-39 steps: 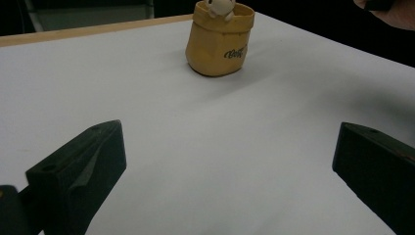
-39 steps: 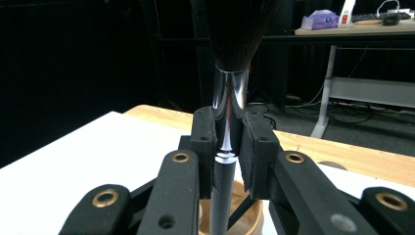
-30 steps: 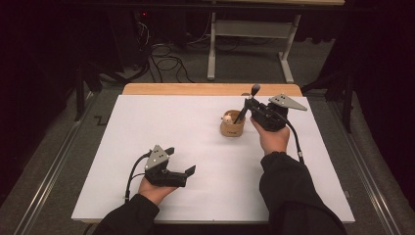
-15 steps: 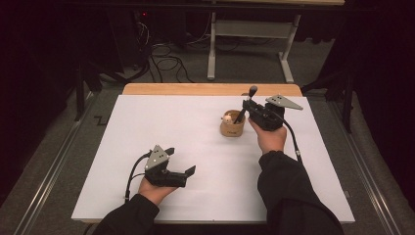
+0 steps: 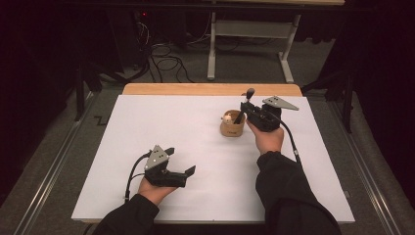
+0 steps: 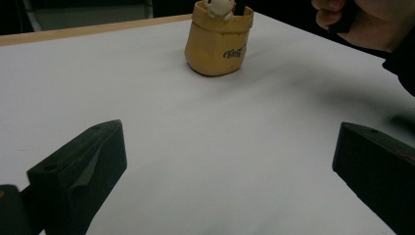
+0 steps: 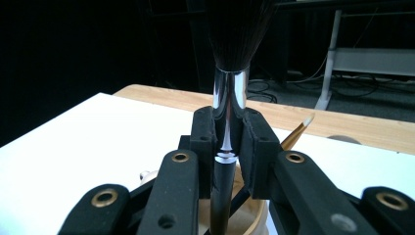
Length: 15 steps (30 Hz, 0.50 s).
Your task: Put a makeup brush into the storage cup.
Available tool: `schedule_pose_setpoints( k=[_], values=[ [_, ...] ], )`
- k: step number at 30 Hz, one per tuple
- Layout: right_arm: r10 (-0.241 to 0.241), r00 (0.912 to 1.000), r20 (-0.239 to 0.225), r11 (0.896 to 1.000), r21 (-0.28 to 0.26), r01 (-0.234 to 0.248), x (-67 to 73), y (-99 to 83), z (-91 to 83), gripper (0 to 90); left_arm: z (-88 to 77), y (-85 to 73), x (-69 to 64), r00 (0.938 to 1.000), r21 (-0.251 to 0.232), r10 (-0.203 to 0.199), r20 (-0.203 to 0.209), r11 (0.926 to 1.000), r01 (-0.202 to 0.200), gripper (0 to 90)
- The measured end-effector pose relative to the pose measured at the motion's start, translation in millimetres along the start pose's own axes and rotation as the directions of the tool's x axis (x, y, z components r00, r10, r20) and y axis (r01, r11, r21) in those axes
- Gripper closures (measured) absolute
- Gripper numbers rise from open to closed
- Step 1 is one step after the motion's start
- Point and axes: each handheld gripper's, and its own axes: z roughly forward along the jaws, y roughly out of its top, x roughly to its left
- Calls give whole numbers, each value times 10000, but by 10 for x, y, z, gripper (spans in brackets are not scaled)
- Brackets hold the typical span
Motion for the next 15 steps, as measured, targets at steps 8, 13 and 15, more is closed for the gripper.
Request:
schedule_pose_setpoints(
  k=[8, 13, 15],
  values=[
    [38, 10000, -21, 9999, 147, -38, -7, -49, 24, 790, -2, 1, 1, 10000, -5, -12, 0, 10000, 12, 4],
    [97, 9999, 75, 9994, 346, -100, -29, -109, 40, 789, -2, 0, 0, 10000, 0, -7, 6, 10000, 7, 4],
    [102, 9999, 100, 9992, 385, -106, -36, -119, 45, 789, -1, 0, 0, 10000, 2, -4, 7, 10000, 4, 4]
  ],
)
